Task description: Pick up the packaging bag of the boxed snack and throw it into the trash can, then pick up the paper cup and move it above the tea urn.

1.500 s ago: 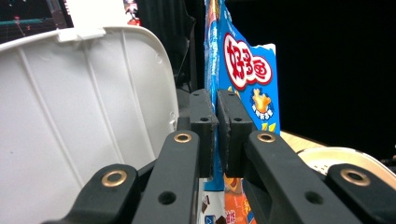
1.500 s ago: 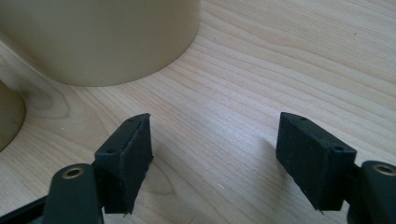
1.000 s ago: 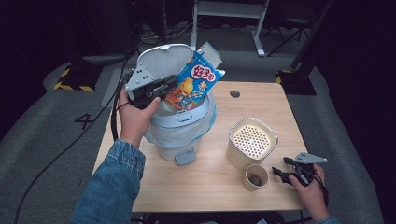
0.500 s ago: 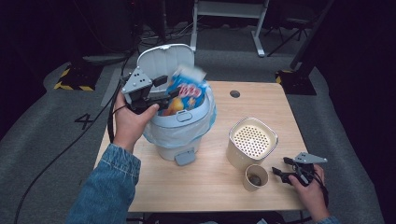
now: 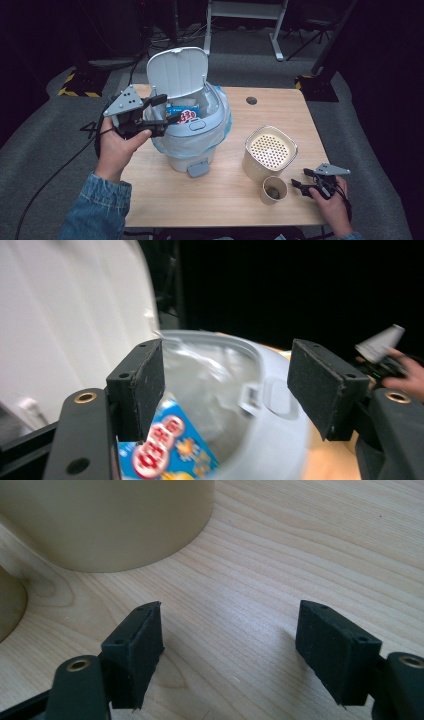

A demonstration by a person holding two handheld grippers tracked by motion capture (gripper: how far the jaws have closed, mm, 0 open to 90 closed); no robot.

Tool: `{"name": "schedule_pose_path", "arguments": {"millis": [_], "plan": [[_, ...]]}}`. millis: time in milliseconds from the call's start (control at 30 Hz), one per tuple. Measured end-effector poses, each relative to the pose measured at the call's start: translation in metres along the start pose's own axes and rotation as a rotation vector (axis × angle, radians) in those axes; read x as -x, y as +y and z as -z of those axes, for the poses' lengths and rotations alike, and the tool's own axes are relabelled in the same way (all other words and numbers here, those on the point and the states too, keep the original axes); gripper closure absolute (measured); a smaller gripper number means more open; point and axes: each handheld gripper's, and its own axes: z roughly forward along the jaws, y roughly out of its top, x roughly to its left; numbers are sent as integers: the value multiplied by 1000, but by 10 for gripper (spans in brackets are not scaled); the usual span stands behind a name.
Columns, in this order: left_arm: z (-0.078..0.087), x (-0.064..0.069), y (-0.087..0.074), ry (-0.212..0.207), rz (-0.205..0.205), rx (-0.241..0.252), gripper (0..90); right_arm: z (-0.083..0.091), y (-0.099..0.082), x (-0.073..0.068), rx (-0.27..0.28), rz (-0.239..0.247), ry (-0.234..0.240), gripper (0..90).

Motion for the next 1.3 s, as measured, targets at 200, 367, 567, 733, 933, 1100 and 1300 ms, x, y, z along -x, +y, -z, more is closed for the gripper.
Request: {"name": "schedule_pose_path", "arguments": {"millis": [200,367,567,733,933,1100,1300], "plan": [[11,16,-15,-63,-19,-75,316,0,0,0,-1,0,0,273],[14,26,-29,-86,-20,-96,313,0,0,0,-3,-9,-7,246],[17,37,-56,-65,-19,-70,308,6,0,2,-10,17,-5,199],[22,47,-76,-91,-18,-86,307,17,0,0,2,12,43,204],[14,53,-107,-104,-7,-160,307,29,3,-10,-11,55,92,238],[7,50,-131,-115,41,-194,307,37,5,-18,-9,77,139,238],[-7,46,-158,-113,81,-264,283,41,7,-25,0,107,175,230]]}}
